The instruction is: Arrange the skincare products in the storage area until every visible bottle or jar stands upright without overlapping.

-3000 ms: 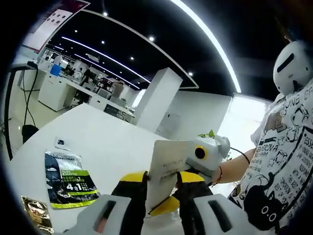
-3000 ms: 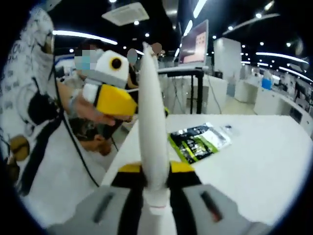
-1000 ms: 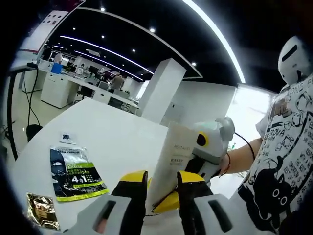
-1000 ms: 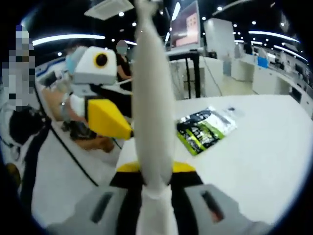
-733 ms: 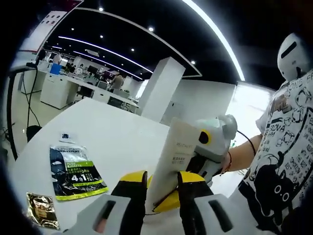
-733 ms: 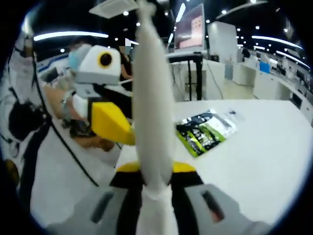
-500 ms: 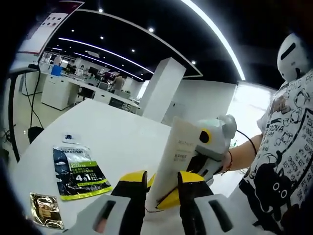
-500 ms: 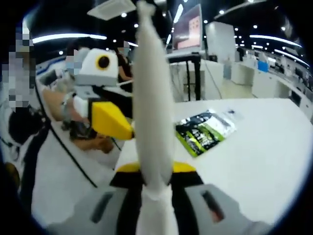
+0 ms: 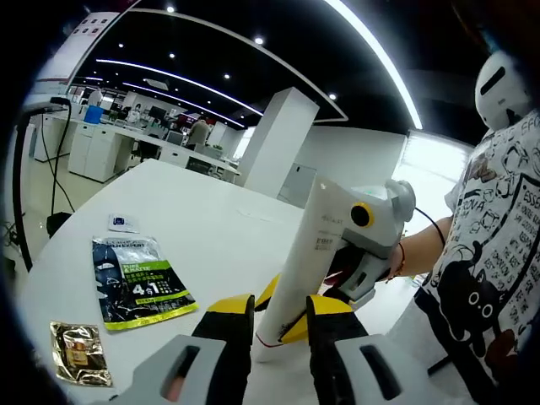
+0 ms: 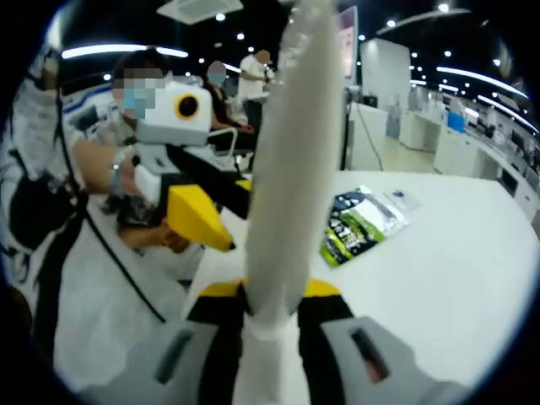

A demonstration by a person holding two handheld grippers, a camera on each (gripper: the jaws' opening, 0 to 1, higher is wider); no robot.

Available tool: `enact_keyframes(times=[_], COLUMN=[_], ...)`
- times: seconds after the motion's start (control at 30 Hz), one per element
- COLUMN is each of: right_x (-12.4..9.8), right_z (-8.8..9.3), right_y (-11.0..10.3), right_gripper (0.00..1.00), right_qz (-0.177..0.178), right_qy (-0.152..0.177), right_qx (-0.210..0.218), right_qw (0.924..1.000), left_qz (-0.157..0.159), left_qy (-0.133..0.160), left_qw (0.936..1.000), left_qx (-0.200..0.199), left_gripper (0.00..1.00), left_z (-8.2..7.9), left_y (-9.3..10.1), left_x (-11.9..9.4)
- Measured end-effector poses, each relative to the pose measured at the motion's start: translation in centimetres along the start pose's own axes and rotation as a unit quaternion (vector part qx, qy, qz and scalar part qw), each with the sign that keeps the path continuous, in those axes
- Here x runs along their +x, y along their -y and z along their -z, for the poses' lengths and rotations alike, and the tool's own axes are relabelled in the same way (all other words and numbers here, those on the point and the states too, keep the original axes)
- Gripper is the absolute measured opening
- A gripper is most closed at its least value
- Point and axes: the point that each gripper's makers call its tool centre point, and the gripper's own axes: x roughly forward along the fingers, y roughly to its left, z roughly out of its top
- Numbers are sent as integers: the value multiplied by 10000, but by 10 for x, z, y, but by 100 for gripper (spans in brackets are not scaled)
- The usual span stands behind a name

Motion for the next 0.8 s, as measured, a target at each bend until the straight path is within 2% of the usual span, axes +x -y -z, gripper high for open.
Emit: enact_keyframes(times=[0.2,0.3,0.4,0.43,0.47,0.53,0.67,0.8], right_x=[1,0,1,1,0,0,-15,-31], right_z=[2,2,3,5,14,17,19,29], right_y=[-6,-4,-4,-4,-3,-4,-2,7], right_gripper=[21,21,21,21,23,28,32,32], right_qz=[64,51,35,67,110,126,204,515], right_qy=[-9,32,58,-30,-336,-355,-243,-287], right_qx=[-358,-197,-229,-257,-309,-318,-90,0], right_qw=[9993,9998,9997,9996,9989,9988,9995,9983], left_qz=[38,57,72,70,79,42,-6,-109], left_qy=[-237,-325,-392,-421,-448,-472,-532,-674], left_qw=[9997,9993,9991,9989,9988,9986,9983,9968], left_qx=[99,147,171,193,202,238,235,422], left_gripper=[25,25,25,25,25,24,22,22], left_z=[11,15,18,19,20,22,30,43], left_y=[1,1,1,1,1,0,-2,-6], left_x=[0,0,1,2,3,5,10,15])
